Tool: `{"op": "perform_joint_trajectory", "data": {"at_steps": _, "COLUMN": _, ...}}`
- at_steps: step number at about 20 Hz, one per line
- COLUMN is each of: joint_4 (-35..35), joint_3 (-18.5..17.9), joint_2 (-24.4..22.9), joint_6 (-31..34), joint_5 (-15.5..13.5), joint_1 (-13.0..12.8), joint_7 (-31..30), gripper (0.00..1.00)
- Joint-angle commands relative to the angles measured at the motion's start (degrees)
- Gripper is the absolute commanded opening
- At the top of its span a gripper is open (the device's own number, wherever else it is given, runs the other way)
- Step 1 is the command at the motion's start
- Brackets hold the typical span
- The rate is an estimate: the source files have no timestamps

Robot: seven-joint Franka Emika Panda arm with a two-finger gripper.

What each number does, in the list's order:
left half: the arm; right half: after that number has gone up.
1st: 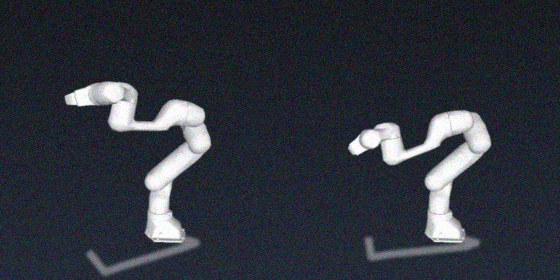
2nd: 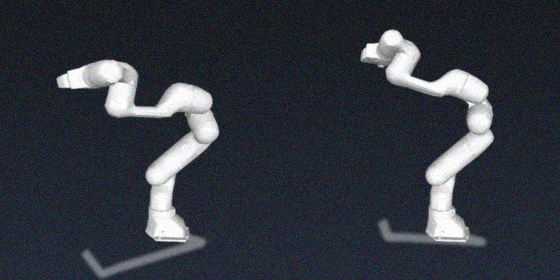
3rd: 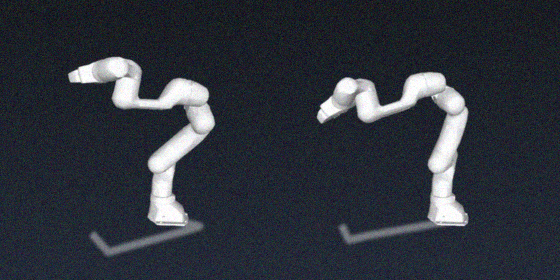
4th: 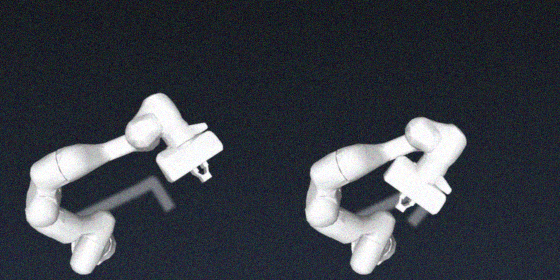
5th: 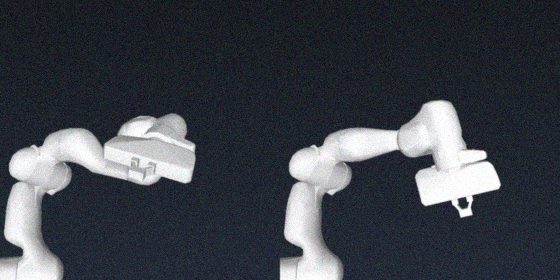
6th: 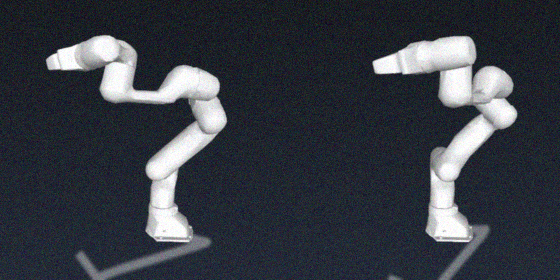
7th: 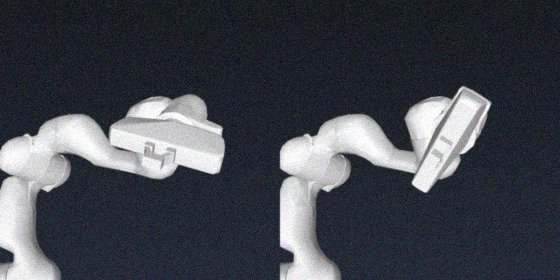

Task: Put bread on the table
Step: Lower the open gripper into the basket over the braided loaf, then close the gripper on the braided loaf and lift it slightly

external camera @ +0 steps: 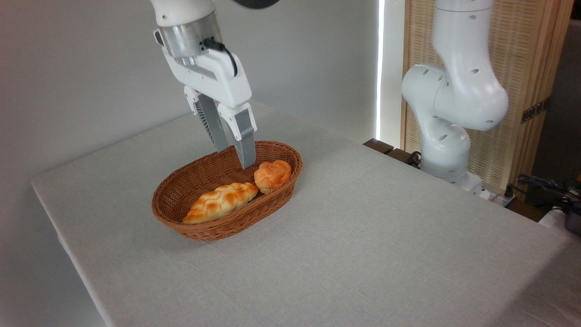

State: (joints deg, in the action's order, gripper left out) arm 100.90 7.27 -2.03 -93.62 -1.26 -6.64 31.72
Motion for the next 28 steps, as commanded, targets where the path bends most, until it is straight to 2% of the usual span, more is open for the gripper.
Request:
{"op": "perform_joint_trajectory", "data": {"at_steps": 1, "joint_4": 8.2, "joint_3": 5.2, "joint_2": -0.8, "joint_6": -10.0, "joint_5": 0.3, "joint_1": 0.0, "joint_7": -5.9, "gripper": 1.00}}
{"op": "perform_joint_trajectory", "data": {"at_steps": 6, "joint_4": 13.0, "joint_3": 8.0, "joint_2": -0.5, "joint_6": -13.6, "joint_5": 5.9, "joint_1": 0.0, "joint_7": -6.7, "gripper": 1.00}}
{"op": "perform_joint_trajectory", "data": {"at_steps": 9, "joint_4": 14.2, "joint_3": 8.0, "joint_2": -0.2, "joint_6": -16.4, "joint_5": 6.0, "joint_1": 0.0, "joint_7": -6.7, "gripper": 1.00}}
{"op": "perform_joint_trajectory", "data": {"at_steps": 14, "joint_4": 19.4, "joint_3": 8.0, "joint_2": 1.5, "joint_6": -29.0, "joint_5": 4.9, "joint_1": 0.0, "joint_7": -7.4, "gripper": 1.00}}
{"op": "perform_joint_trajectory", "data": {"at_steps": 16, "joint_4": 20.0, "joint_3": 8.0, "joint_2": 1.9, "joint_6": -29.7, "joint_5": 4.9, "joint_1": 0.0, "joint_7": -7.4, "gripper": 1.00}}
{"op": "perform_joint_trajectory", "data": {"at_steps": 20, "joint_4": 20.9, "joint_3": 8.2, "joint_2": 2.1, "joint_6": -29.8, "joint_5": 8.4, "joint_1": 0.0, "joint_7": -6.7, "gripper": 1.00}}
{"op": "perform_joint_trajectory", "data": {"at_steps": 22, "joint_4": 21.3, "joint_3": 8.3, "joint_2": 2.6, "joint_6": -30.0, "joint_5": 8.5, "joint_1": 0.0, "joint_7": -6.7, "gripper": 0.99}}
{"op": "perform_joint_trajectory", "data": {"at_steps": 26, "joint_4": 22.8, "joint_3": 9.3, "joint_2": 2.9, "joint_6": -31.5, "joint_5": 8.5, "joint_1": -0.1, "joint_7": -6.6, "gripper": 0.79}}
{"op": "perform_joint_trajectory", "data": {"at_steps": 28, "joint_4": 22.9, "joint_3": 9.3, "joint_2": 3.0, "joint_6": -31.9, "joint_5": 8.5, "joint_1": -0.1, "joint_7": -6.6, "gripper": 0.58}}
